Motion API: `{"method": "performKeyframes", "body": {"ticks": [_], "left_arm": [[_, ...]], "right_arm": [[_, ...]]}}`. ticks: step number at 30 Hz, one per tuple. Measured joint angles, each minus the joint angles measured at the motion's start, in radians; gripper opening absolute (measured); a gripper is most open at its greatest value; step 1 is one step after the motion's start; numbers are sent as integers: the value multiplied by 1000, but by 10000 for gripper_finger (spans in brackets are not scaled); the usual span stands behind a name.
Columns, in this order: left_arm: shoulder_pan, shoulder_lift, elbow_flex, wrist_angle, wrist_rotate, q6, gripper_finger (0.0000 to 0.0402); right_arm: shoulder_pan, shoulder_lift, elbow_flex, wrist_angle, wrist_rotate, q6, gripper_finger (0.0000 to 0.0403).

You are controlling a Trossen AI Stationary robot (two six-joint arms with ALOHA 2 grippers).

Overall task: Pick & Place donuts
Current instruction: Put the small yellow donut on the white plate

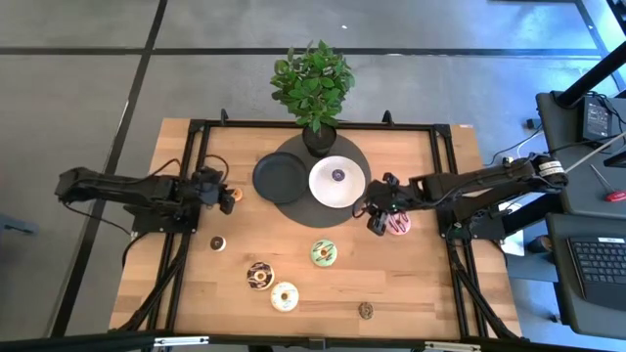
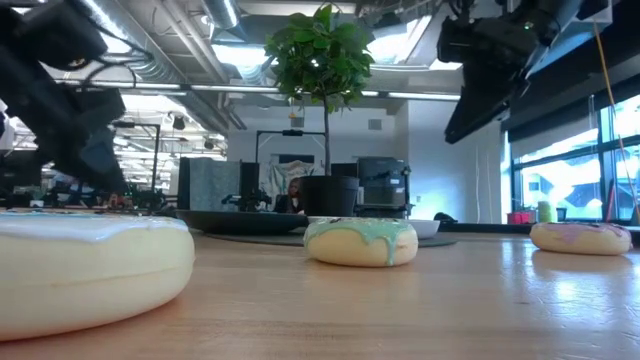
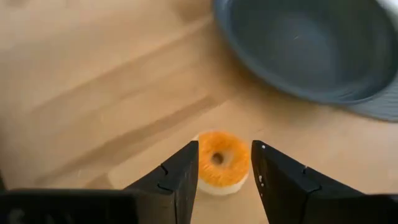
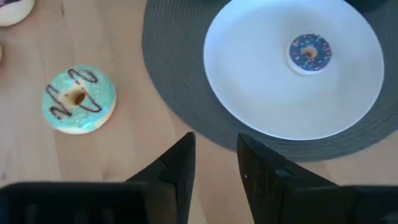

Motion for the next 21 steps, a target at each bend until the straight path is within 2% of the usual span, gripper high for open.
{"method": "performKeyframes", "body": {"ticks": [9,21], "left_arm": [[126,135,0,24,90,-20,143],[186,205,0,94,162,-4,143]], "right_arm": [[-29,0,0,0,0,-17,121],[-29,0,0,-1,-3,-42,121]]}}
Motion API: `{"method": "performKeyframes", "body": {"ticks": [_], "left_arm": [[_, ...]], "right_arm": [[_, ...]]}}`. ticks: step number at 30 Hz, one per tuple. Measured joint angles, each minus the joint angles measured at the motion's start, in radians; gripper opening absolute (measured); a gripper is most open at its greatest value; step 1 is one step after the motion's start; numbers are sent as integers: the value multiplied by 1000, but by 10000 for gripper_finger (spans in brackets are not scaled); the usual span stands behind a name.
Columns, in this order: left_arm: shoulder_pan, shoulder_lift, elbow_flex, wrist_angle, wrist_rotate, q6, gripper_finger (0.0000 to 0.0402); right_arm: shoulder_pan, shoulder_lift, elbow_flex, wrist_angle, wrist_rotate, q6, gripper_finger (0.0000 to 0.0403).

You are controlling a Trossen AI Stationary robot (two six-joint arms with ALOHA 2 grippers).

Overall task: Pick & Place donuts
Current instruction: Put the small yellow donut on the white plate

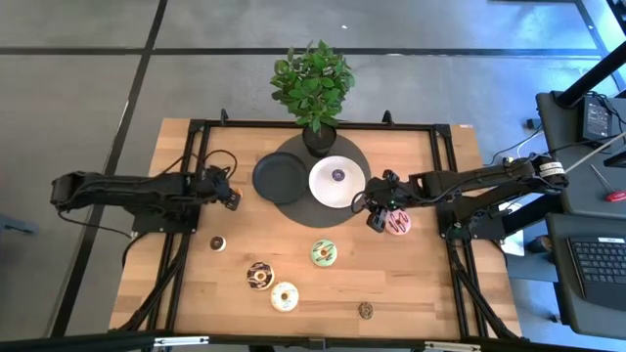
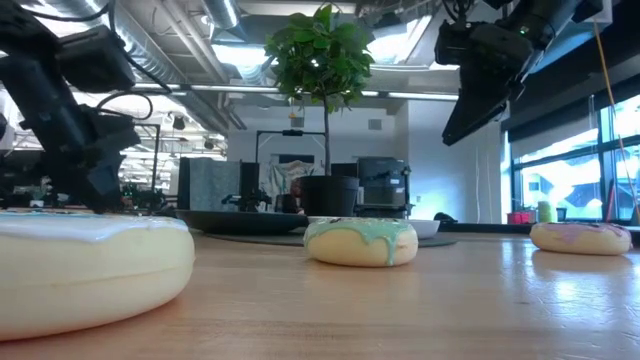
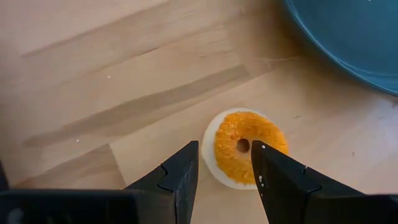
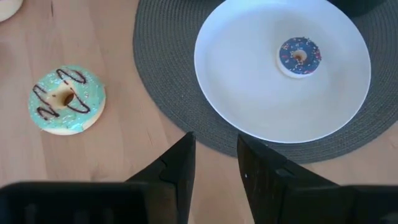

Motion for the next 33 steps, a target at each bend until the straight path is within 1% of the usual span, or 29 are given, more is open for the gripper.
{"method": "performKeyframes", "body": {"ticks": [5,11,17,20,30,33], "left_arm": [[20,40,0,9,4,-31,143],[40,84,0,21,9,-35,143],[45,100,0,111,56,-16,136],[45,111,0,118,55,-18,116],[45,124,0,127,56,-18,24],[44,116,20,131,106,-4,8]], "right_arm": [[0,0,0,0,0,-3,121],[0,0,0,0,0,-24,121],[0,0,0,0,1,-28,121],[0,0,0,0,1,-28,121],[0,0,0,-2,1,-29,121],[0,0,0,24,8,-24,121]]}}
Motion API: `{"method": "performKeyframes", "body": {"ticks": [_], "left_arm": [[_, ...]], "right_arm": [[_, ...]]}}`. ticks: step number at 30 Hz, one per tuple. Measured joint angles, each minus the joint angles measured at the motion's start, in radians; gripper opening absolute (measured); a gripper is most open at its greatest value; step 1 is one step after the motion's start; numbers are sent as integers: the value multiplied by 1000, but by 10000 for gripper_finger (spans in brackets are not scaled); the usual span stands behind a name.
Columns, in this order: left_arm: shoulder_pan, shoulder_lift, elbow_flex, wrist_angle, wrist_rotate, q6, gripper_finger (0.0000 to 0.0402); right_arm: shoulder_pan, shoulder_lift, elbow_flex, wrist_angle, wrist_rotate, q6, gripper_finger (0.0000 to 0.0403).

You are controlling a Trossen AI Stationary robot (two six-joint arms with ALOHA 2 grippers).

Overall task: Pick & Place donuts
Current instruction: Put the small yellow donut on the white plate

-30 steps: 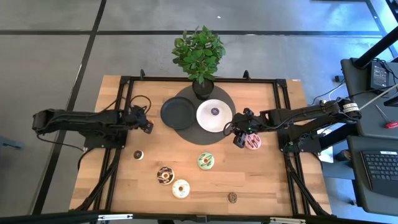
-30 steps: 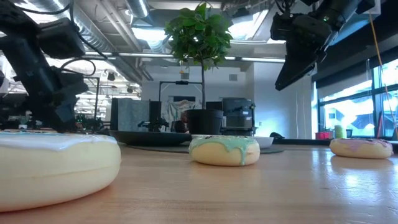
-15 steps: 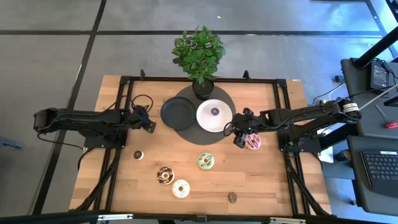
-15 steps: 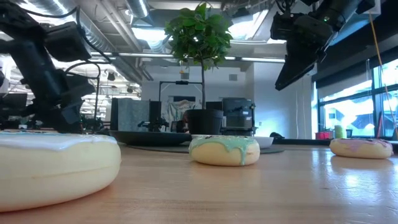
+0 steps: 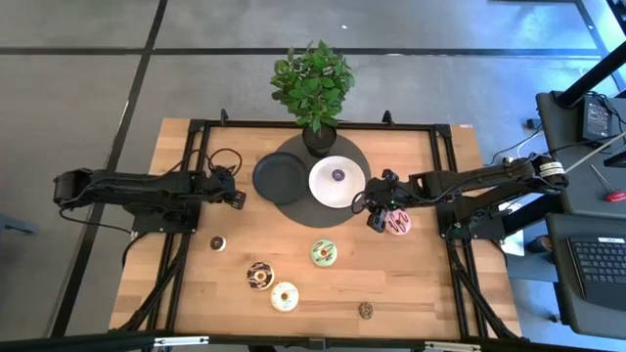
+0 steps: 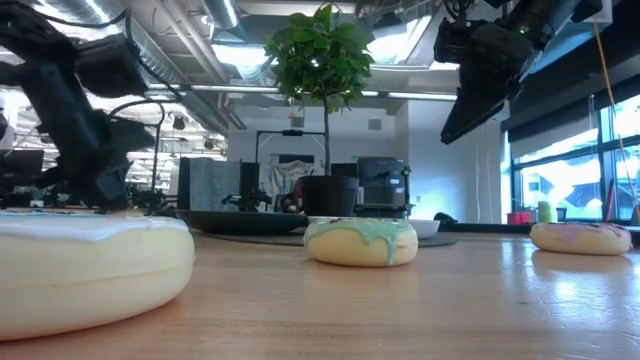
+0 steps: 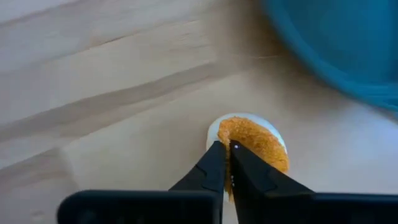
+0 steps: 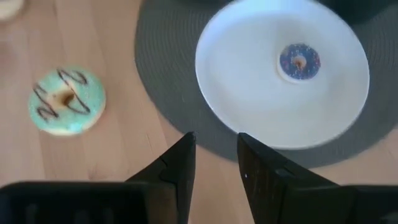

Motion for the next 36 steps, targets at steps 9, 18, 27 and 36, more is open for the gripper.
{"method": "performKeyframes", "body": {"ticks": [9,18,27,36], "left_arm": [[-81,-4,84,347,-62,239,9],[-229,84,84,809,-244,566,7],[-310,298,84,1270,-407,861,6],[-364,536,119,1595,-486,1040,6]], "right_arm": [[1,85,1,428,11,-148,121],[-3,201,0,757,13,-344,184],[-3,355,0,1139,12,-469,233],[-3,505,41,1356,86,-499,203]]}}
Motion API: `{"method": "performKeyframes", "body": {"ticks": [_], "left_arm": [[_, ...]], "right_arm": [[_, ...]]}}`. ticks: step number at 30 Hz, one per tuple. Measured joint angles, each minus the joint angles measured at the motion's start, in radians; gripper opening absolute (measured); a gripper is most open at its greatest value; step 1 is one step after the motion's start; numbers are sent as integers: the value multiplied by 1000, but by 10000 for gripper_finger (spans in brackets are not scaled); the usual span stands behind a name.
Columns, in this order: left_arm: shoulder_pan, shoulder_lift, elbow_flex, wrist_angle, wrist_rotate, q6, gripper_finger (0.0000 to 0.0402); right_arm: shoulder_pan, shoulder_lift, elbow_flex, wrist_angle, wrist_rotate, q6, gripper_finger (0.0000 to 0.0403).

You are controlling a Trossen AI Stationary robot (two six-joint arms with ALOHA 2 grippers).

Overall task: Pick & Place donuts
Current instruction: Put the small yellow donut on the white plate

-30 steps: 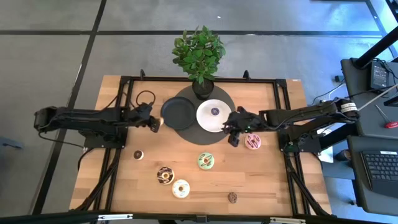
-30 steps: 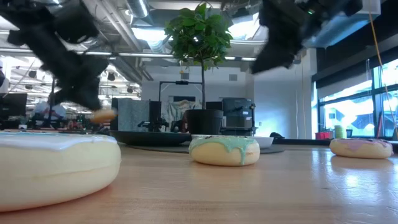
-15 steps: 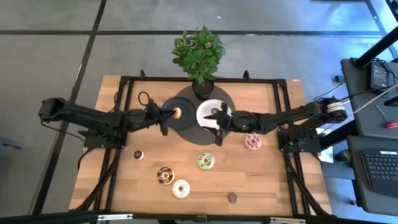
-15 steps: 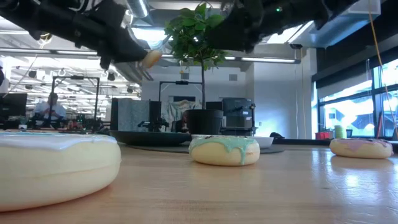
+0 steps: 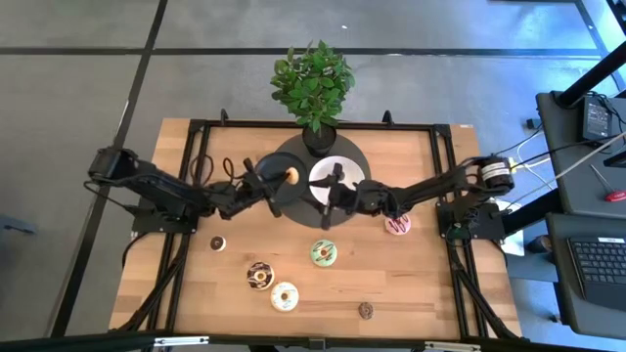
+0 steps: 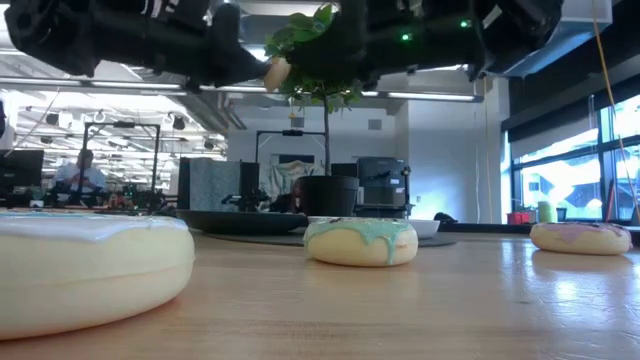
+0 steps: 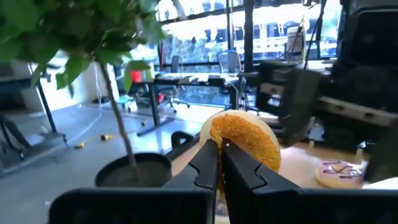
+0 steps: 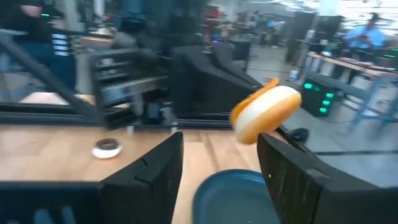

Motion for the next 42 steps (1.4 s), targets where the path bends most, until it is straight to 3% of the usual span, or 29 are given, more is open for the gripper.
{"method": "performKeyframes", "body": {"ticks": [11,26,36,42], "left_arm": [[-84,141,133,8,-196,236,6],[-103,147,148,6,-217,248,16],[-113,145,148,-1,-295,212,37],[-137,116,148,-1,-338,204,69]], "right_arm": [[0,21,31,-13,124,35,153],[0,20,32,-20,118,38,28],[-1,20,33,-33,118,49,36],[0,17,33,-51,118,58,31]]}}
